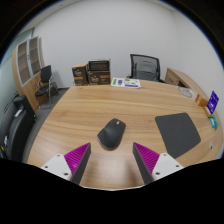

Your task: Arrange mouse

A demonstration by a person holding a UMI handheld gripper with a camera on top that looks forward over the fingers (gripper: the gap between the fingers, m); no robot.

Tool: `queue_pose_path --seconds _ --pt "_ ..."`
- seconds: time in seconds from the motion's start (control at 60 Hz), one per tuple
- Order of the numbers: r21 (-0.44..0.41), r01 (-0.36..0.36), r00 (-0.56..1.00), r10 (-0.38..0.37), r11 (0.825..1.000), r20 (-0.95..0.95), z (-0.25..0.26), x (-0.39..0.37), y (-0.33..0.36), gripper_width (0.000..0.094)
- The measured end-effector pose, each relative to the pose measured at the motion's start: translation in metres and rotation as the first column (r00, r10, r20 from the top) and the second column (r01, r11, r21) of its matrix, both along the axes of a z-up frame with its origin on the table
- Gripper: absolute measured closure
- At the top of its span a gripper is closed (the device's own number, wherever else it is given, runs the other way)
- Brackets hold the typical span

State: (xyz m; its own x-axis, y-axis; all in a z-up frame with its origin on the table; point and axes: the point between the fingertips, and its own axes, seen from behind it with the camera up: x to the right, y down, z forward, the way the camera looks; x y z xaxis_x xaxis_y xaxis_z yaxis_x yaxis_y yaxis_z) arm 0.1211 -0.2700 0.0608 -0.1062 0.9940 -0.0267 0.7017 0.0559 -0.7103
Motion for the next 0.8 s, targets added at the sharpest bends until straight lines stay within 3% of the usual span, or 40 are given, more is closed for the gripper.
queue_pose_path --seconds 0.35,0.8 --pt "-0.016 0.016 0.999 -0.016 1.0 0.034 -0.052 -0.061 -0.013 0.0066" --pt "-0.031 -0.014 0.999 0.016 0.999 0.04 -0.069 -0.11 -0.035 0.0112"
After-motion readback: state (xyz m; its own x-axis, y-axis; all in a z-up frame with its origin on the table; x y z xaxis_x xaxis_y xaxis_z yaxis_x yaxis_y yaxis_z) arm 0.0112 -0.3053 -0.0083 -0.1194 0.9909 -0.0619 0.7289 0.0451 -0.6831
